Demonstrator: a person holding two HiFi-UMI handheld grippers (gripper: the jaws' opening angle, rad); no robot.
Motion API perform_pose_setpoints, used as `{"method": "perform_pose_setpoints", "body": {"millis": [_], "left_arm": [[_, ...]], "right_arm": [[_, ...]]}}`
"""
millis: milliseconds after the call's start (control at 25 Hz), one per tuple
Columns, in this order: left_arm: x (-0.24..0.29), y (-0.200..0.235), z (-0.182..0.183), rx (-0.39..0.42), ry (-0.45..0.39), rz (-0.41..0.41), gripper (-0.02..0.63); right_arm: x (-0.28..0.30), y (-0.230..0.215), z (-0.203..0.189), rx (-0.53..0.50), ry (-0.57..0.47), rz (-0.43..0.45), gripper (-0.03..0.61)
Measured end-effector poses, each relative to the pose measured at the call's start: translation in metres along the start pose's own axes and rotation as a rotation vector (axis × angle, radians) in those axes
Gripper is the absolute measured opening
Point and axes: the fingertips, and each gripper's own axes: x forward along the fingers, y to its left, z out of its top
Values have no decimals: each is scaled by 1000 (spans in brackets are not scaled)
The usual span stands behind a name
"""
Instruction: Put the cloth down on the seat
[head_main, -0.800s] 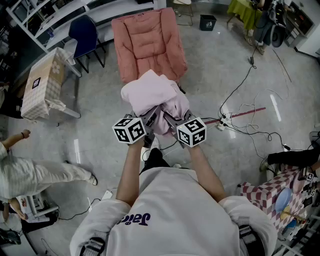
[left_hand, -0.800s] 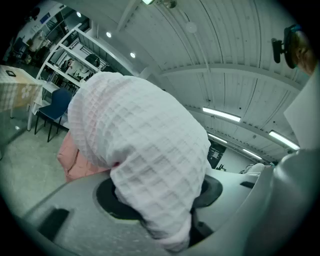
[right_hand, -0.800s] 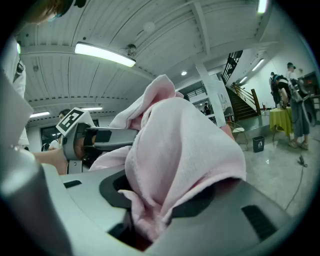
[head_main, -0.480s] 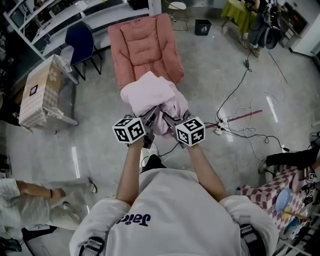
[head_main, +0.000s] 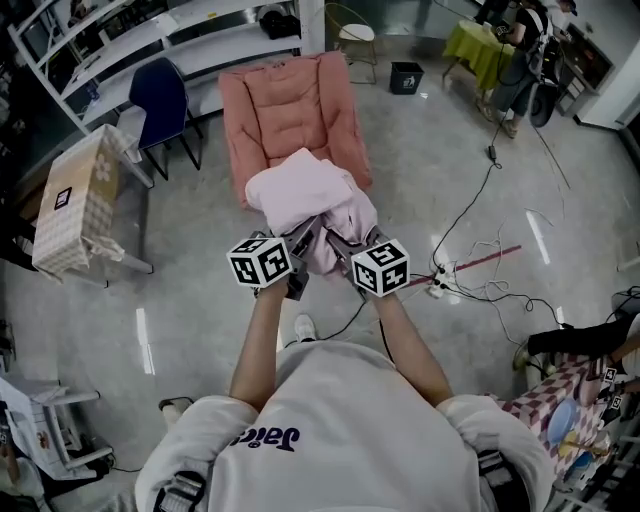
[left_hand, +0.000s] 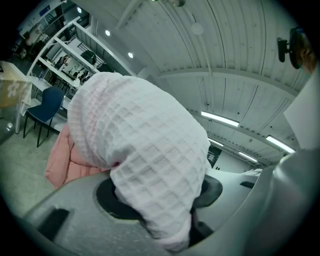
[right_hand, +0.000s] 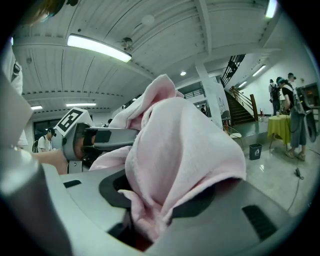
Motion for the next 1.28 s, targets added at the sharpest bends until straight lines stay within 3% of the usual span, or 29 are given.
{"method": "perform_pose_setpoints", "body": {"millis": [360, 720, 960, 1280], "left_arm": [[19, 79, 45, -4, 11, 9, 238], [31, 148, 66, -73, 29, 16, 238], [78, 192, 92, -70, 12, 63, 238], [182, 249, 167, 0, -32, 95, 238]], "right_arm": [[90, -14, 19, 15, 3, -13, 176], [159, -24, 18, 29, 76, -30, 178], [212, -70, 34, 26, 81, 19, 178], [299, -171, 93, 28, 47, 86, 187]]}}
